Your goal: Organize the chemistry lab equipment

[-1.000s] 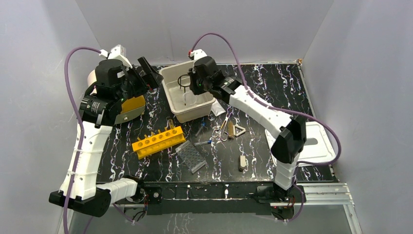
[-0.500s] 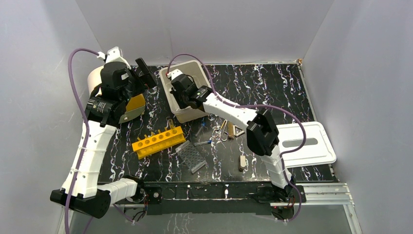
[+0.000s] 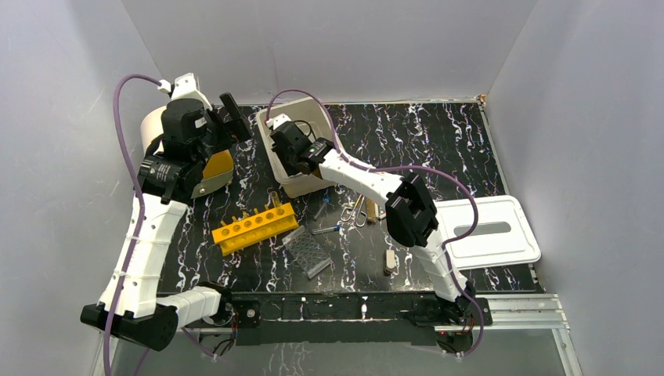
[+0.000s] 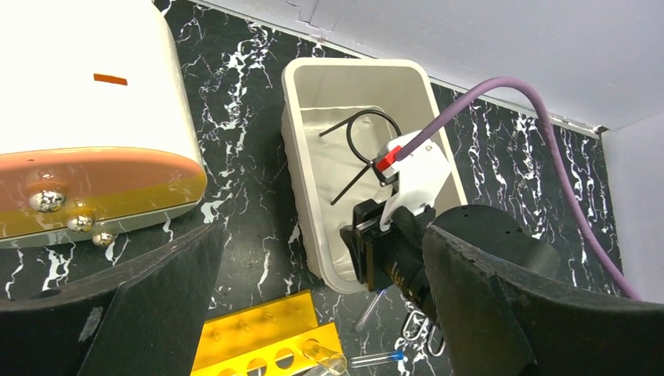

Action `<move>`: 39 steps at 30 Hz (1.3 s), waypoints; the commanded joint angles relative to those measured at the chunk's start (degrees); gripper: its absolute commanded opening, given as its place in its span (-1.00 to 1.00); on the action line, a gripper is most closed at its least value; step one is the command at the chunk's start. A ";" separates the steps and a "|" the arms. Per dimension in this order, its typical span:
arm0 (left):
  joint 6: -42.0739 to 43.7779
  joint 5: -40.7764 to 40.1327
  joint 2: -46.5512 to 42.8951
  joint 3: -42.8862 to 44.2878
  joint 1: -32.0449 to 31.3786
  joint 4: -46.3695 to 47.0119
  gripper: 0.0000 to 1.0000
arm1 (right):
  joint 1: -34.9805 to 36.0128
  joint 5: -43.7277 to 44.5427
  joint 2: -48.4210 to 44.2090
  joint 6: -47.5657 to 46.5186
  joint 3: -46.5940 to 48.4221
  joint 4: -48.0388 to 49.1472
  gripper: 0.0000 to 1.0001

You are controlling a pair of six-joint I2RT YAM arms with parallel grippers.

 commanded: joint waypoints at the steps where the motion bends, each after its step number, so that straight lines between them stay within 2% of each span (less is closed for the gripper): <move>1: 2.27 -2.14 -1.80 0.37 -0.48 1.00 0.97 | 0.34 0.84 -1.30 2.20 5.15 -1.27 -0.26; 11: 2.41 -1.65 -1.93 0.01 -1.01 1.03 0.97 | 0.34 -0.31 -3.37 5.14 12.96 -6.27 0.04; 18: 2.94 0.82 -1.59 0.94 -1.00 1.44 0.97 | -1.16 -0.99 -10.80 6.36 10.83 -5.71 0.19; 30: 6.84 7.74 -0.14 0.33 -2.23 4.72 0.97 | -14.25 3.86 -34.14 15.37 -17.98 -4.54 0.31; 34: 7.24 8.04 1.76 1.33 -3.37 5.11 0.97 | -20.94 1.00 -36.27 22.08 -25.49 -7.25 0.32; 39: 7.21 8.78 3.19 1.68 -4.13 5.38 0.97 | -26.89 -7.58 -33.59 24.76 -32.93 -5.60 0.42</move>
